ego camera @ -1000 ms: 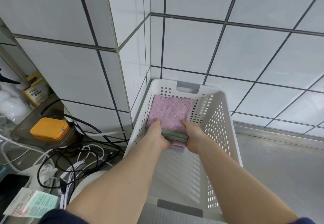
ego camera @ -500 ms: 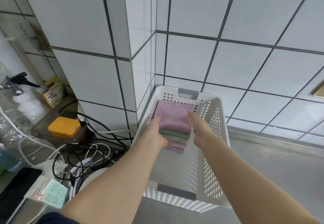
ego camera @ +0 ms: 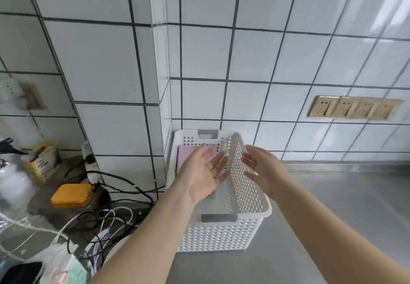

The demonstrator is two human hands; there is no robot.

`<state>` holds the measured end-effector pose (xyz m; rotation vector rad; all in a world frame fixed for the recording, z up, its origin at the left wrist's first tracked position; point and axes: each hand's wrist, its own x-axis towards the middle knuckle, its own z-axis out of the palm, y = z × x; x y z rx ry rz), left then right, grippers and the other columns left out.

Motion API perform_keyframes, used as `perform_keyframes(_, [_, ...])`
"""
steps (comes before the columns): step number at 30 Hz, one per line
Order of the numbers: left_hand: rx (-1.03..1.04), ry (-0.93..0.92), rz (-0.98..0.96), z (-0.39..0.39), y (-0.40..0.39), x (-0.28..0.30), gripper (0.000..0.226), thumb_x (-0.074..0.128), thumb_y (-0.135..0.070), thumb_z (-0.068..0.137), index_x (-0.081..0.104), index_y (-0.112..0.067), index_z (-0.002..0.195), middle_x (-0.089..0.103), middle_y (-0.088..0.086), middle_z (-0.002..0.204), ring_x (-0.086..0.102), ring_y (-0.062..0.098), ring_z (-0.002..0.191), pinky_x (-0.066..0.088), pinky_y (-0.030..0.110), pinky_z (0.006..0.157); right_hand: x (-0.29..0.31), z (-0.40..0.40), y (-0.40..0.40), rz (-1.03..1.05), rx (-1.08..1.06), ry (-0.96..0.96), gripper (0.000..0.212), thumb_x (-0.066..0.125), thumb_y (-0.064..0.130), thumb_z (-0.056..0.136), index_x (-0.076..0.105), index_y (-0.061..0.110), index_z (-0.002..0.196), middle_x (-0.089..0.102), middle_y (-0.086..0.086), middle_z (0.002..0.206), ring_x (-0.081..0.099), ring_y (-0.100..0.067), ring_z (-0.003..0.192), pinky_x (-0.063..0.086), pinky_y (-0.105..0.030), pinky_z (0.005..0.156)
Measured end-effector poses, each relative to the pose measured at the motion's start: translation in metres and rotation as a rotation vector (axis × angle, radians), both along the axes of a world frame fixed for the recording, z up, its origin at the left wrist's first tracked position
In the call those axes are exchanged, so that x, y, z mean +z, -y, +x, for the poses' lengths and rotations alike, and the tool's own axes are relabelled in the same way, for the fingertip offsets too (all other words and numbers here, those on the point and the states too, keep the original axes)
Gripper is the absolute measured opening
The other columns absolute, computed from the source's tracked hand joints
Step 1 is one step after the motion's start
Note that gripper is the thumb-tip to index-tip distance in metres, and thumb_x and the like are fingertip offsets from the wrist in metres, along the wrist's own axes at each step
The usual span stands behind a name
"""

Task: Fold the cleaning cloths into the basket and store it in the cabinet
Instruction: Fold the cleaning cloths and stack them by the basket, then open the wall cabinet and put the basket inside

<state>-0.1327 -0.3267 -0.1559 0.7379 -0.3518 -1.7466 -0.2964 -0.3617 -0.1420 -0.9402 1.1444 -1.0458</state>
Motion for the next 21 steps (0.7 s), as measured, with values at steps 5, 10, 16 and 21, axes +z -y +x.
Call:
perform_keyframes(5, [-0.268,0.113,-0.105,-0.022,-0.039,0.008,0.044,0.051,-0.034,0.093,0.048,-0.014,0.132,0.065,0.007,0.098,0.062,0.019,0.083,0.050,0.035,0.071,0.010,-0.029,-0.077,-0.078,-0.208,-0.028,0.025,0.058,0.020,0.092,0.057,0.018,0.117,0.062,-0.001,0.108,0.057,-0.016,0.108,0.044,-0.036,0.090])
perform_keyframes(10, [-0.505,0.264,-0.229,-0.058,-0.091,0.018,0.029,0.060,-0.028,0.084,0.053,-0.024,0.113,0.065,0.001,0.099,0.062,0.015,0.089,0.046,0.031,0.075,0.011,-0.063,-0.170,-0.127,-0.403,-0.127,0.031,0.060,0.021,0.091,0.056,0.025,0.122,0.062,0.003,0.117,0.057,-0.011,0.113,0.042,-0.038,0.099])
perform_keyframes(16, [-0.792,0.384,-0.369,-0.126,-0.164,0.017,0.012,0.055,-0.026,0.093,0.058,-0.025,0.104,0.064,0.000,0.108,0.060,0.014,0.099,0.043,0.032,0.085,0.015,-0.112,-0.296,-0.154,-0.677,-0.237,0.038,0.059,0.021,0.092,0.052,0.022,0.129,0.059,-0.001,0.123,0.053,-0.014,0.117,0.042,-0.038,0.102])
perform_keyframes(21, [-1.006,0.412,-0.436,-0.188,-0.235,0.015,0.010,0.052,-0.021,0.094,0.057,-0.023,0.102,0.066,-0.003,0.100,0.061,0.012,0.096,0.040,0.033,0.087,0.014,-0.142,-0.408,-0.145,-0.885,-0.305,0.037,0.060,0.025,0.091,0.051,0.026,0.127,0.058,0.003,0.123,0.055,-0.010,0.113,0.043,-0.033,0.098])
